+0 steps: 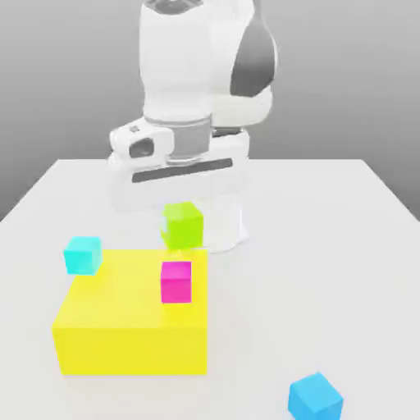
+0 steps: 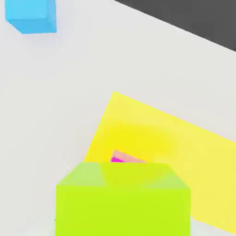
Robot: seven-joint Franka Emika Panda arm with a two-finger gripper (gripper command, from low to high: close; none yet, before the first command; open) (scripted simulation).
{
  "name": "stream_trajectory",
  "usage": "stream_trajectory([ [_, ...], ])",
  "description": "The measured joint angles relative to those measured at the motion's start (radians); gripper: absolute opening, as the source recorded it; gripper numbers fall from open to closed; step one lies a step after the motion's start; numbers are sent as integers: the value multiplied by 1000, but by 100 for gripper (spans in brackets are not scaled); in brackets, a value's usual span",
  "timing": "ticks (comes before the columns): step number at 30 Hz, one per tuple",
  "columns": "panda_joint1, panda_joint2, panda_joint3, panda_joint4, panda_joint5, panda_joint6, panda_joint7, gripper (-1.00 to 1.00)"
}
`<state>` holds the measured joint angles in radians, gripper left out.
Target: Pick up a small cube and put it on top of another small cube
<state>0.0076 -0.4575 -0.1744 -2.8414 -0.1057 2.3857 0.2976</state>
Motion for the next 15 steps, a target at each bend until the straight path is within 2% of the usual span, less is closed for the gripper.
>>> stream_trajectory([
  [3,-2,87,-9,-34,-1,121,-8,-100],
  [4,-2,104,-10,-40,-2,144,-9,100],
  [10,-3,112,-10,-44,-3,156,-9,100],
  [15,-6,-8,1,-1,-5,-6,-3,100],
])
